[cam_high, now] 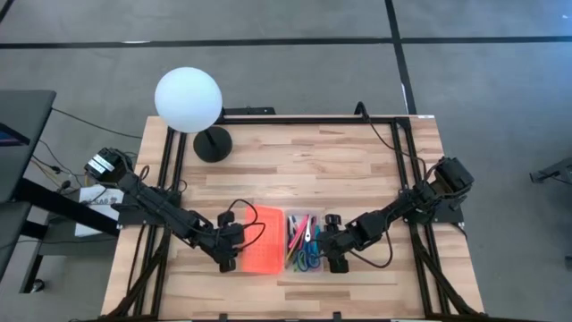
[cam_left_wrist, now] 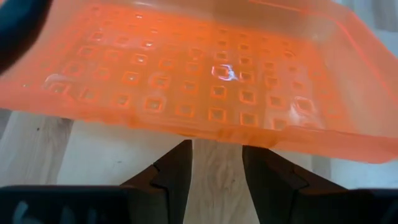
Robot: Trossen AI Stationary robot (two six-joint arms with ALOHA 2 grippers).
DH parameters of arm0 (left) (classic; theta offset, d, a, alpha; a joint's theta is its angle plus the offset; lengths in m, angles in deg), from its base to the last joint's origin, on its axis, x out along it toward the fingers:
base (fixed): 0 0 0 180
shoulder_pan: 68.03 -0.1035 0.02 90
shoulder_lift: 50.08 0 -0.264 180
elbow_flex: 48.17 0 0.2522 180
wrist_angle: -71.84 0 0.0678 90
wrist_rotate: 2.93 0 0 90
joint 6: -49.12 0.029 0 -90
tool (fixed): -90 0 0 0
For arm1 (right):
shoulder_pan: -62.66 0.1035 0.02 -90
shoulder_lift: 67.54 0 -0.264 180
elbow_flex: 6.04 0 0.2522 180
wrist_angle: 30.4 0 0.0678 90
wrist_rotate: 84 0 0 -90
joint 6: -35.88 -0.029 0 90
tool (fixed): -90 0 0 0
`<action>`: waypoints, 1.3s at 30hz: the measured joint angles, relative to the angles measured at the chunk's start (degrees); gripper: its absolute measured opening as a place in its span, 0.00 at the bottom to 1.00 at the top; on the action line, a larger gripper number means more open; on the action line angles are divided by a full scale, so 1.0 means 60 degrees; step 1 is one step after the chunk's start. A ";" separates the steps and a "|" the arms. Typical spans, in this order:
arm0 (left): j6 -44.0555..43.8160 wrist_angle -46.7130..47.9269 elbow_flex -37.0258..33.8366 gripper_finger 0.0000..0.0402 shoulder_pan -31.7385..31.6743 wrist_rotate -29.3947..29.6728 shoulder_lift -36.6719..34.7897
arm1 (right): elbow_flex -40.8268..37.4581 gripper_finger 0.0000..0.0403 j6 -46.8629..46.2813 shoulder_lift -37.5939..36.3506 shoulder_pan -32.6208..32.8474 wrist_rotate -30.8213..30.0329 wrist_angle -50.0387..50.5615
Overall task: Pick & place school supplies into a supply box
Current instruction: Close the supply box cover
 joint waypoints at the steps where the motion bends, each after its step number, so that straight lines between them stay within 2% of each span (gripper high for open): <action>1: 0.0007 -0.0068 0.0000 0.34 0.0000 -0.0018 -0.0001 | 0.0000 0.59 0.0004 0.0000 0.0000 0.0000 0.0000; 19: 0.0630 -0.0592 0.0470 0.34 -0.0073 0.0396 -0.0020 | 0.0008 0.59 0.0130 0.0000 -0.0131 0.0047 0.0005; 39: 0.1567 -0.3120 0.0470 0.34 -0.0516 0.1287 -0.0012 | 0.0178 0.59 0.0189 0.0033 -0.0149 0.0014 0.0049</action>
